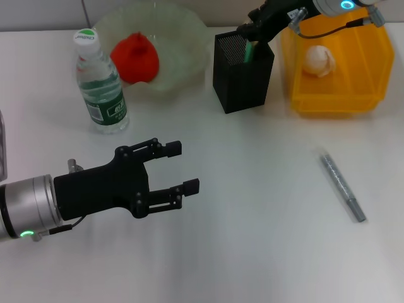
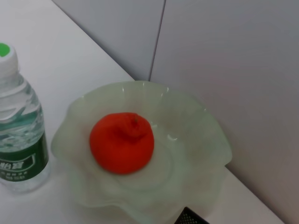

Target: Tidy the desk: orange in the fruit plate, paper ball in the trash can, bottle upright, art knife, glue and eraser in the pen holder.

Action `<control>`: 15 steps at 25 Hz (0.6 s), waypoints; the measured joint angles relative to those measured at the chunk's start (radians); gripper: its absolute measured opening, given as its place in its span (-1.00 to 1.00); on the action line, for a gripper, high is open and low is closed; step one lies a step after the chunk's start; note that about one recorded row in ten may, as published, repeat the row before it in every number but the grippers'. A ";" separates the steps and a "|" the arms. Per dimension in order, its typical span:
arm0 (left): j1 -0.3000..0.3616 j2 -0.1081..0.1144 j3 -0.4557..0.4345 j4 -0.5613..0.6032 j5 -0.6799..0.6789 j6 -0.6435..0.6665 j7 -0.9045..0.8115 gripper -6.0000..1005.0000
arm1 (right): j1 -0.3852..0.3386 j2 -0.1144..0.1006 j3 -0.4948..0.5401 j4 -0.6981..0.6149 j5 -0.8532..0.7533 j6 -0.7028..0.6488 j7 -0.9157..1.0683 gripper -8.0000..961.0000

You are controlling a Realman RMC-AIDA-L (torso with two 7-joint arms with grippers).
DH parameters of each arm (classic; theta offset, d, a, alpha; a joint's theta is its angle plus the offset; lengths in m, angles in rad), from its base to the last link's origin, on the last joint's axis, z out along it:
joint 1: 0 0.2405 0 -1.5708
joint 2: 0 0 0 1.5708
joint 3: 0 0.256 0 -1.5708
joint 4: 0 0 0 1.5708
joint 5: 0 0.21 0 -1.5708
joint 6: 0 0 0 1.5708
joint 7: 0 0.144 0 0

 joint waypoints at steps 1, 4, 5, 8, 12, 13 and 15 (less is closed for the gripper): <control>0.000 0.000 0.000 0.000 0.000 0.001 0.000 0.56 | 0.000 0.000 0.000 0.002 0.000 0.004 0.000 -0.21; 0.000 0.000 0.000 0.000 0.000 0.001 0.003 0.56 | 0.000 0.000 0.000 -0.001 0.004 0.009 0.002 -0.19; 0.000 0.001 0.000 0.000 0.000 0.001 0.003 0.56 | -0.002 0.000 0.001 -0.010 0.010 0.007 0.005 -0.18; 0.000 0.001 0.000 0.000 0.000 0.002 0.008 0.56 | -0.023 0.001 0.010 -0.069 0.061 -0.049 0.026 0.00; 0.000 0.001 0.000 0.000 0.000 0.007 0.013 0.56 | -0.059 -0.011 0.017 -0.245 0.089 -0.223 0.184 0.27; 0.000 0.001 0.000 0.000 0.000 0.009 0.013 0.56 | -0.062 -0.017 0.018 -0.285 0.078 -0.274 0.234 0.27; 0.000 0.000 0.000 0.000 0.000 0.010 0.013 0.56 | -0.057 -0.029 0.020 -0.333 0.038 -0.383 0.320 0.27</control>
